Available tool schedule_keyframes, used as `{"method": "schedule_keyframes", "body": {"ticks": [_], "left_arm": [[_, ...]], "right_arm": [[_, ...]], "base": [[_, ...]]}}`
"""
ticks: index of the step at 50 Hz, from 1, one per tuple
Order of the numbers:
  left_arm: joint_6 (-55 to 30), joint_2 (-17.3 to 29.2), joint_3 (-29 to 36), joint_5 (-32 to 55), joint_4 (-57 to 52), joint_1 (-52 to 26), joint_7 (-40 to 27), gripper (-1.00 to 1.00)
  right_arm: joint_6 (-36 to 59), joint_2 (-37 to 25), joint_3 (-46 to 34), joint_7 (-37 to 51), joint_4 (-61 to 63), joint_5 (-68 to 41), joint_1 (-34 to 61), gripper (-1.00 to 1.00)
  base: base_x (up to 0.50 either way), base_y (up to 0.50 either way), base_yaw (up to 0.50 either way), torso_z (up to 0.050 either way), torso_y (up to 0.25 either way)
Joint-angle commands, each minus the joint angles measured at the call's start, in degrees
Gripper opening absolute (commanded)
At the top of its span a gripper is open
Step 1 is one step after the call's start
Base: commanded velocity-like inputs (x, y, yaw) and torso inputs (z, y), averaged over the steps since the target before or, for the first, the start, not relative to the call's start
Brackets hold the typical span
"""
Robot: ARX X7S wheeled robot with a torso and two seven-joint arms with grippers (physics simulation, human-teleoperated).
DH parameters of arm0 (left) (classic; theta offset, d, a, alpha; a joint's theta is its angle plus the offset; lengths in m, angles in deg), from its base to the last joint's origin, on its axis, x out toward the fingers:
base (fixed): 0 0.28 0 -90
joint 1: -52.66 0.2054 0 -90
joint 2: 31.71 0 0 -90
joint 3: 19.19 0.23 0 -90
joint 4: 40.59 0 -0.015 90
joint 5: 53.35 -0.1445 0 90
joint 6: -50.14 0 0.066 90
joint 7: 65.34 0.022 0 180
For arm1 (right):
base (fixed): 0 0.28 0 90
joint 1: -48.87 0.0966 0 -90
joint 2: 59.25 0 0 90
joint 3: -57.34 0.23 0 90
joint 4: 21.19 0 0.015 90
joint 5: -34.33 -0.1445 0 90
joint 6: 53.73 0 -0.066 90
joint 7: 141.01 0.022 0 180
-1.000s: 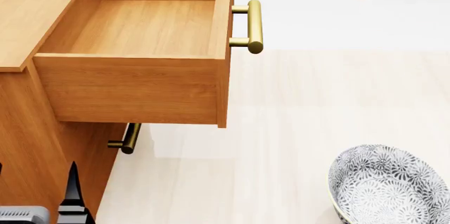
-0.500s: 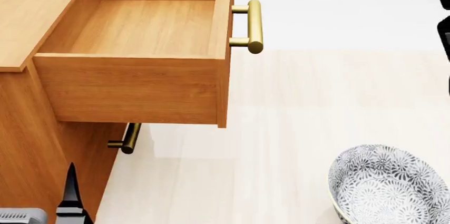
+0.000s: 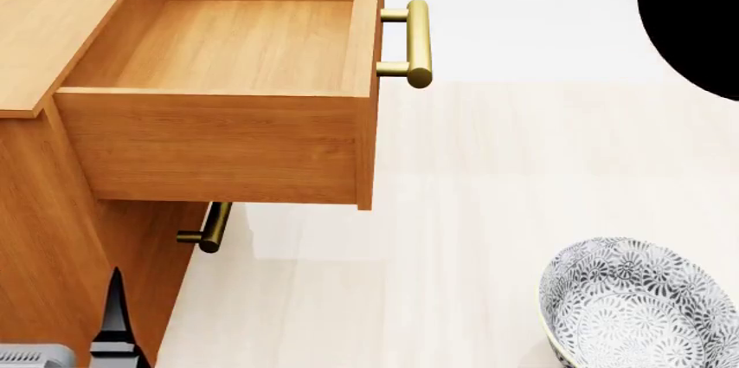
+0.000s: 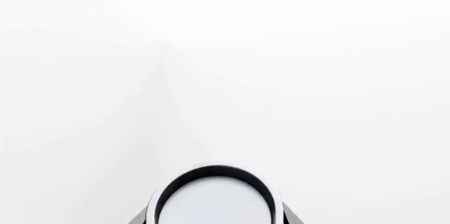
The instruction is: Put the ketchup in the top drawer of the cabinet.
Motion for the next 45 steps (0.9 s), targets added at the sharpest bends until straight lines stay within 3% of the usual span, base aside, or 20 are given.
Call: {"method": "schedule_keyframes", "body": {"ticks": [1, 37, 45], "left_arm": [[-0.4, 0.1, 0.2, 0.1, -0.8, 0.1, -0.4, 1.0], [-0.3, 0.0, 1.3, 0.0, 0.4, -0.7, -0.8, 1.0], [-0.1, 0.1, 1.4, 0.2, 0.7, -0.8, -0.8, 1.0]], "right_arm": [[1.9, 4.9, -2.6, -6.4, -9.6, 2.9, 4.7, -1.0], [-4.8, 20.6, -9.7, -23.0, -44.7, 12.8, 15.2, -1.0], [-10.8, 28.3, -12.1, -30.2, -63.4, 17.3, 19.7, -1.0]], "base": [[0.0, 0.0, 0.0, 0.0, 0.0], [0.0, 0.0, 0.0, 0.0, 0.0], [0.0, 0.0, 0.0, 0.0, 0.001]]}}
